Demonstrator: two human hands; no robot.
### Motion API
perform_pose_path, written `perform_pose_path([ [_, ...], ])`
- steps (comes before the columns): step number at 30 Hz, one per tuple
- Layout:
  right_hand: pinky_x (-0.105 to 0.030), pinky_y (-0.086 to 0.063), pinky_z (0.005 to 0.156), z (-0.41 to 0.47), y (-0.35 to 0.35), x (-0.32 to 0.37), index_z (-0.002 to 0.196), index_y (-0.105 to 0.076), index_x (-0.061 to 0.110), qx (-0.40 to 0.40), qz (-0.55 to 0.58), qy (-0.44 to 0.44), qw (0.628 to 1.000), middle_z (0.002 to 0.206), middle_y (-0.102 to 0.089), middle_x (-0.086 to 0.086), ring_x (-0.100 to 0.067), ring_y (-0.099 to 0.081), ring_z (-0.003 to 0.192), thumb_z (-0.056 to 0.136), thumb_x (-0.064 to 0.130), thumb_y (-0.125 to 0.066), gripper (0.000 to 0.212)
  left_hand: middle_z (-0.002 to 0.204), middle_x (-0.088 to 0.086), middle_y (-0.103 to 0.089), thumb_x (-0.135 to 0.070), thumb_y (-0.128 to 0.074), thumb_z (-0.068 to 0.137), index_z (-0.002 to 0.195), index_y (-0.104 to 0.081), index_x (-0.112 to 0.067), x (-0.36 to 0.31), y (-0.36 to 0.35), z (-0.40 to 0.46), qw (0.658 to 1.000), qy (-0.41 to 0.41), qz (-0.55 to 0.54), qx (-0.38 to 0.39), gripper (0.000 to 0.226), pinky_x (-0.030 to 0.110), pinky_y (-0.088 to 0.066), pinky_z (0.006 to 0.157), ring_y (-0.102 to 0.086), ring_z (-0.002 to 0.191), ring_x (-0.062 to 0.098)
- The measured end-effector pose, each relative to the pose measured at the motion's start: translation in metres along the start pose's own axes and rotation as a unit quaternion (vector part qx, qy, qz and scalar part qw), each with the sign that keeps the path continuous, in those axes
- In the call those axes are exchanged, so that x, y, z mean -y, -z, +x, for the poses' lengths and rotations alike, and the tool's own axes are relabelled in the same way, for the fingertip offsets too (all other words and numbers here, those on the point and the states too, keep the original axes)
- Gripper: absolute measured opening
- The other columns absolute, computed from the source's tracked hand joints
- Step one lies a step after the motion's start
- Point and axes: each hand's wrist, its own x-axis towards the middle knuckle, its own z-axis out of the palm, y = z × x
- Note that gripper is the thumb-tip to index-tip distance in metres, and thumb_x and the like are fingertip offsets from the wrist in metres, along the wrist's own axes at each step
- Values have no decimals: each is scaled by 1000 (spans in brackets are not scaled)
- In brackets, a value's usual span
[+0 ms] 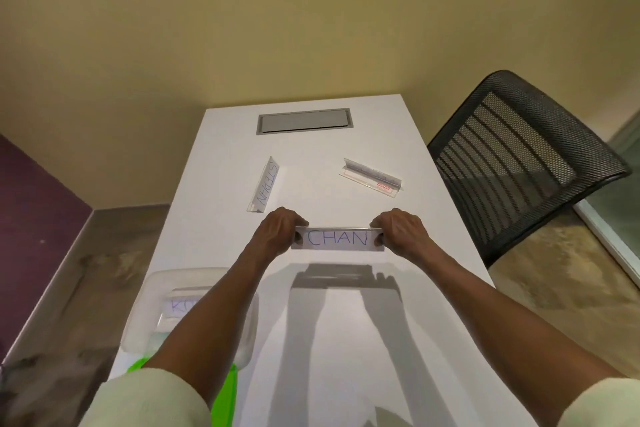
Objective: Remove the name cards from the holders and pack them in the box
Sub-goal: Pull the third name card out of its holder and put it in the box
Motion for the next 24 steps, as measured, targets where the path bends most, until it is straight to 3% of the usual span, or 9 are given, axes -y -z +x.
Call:
perform_pose_path([
  [6,-28,-32,66,-5,2,52,97,-70,23,-12,5,6,1000,96,-69,-7,-29,-60,94,75,21,-66,22,119,14,-68,-3,-65,85,118,-69,-13,32,27,-34,999,19,8,-26,35,34,-48,94,-59,114,29],
  [10,-31,-38,69,-8,-4,87,105,-68,21,-27,-7,28,999,99,-68,-8,-30,-60,98,77,24,-68,28,123,20,-64,-3,-65,82,120,-68,-15,55,42,-56,999,47,-4,-24,40,40,-50,94,-60,113,33],
  [16,-29,-33,65,-14,-14,139,100,-69,19,-36,2,53,998,95,-68,-10,-31,-60,94,76,23,-67,24,96,12,-76,8,-46,86,118,-68,-6,95,55,-95,996,68,-45,-48,42,36,-49,93,-61,110,24],
  [20,-28,-31,62,-16,-22,174,94,-68,17,-33,-27,84,996,90,-67,-11,-32,-60,89,74,21,-68,20,97,12,-76,6,-52,86,117,-70,-8,123,61,-117,995,80,-33,-54,38,37,-50,91,-62,108,24],
  [24,-29,-33,58,-15,-31,203,88,-68,14,-30,-45,113,992,86,-68,-13,-33,-60,86,72,21,-69,17,83,4,-78,12,-48,81,114,-71,-10,151,64,-133,992,110,-44,-50,45,28,-48,79,-64,101,17],
])
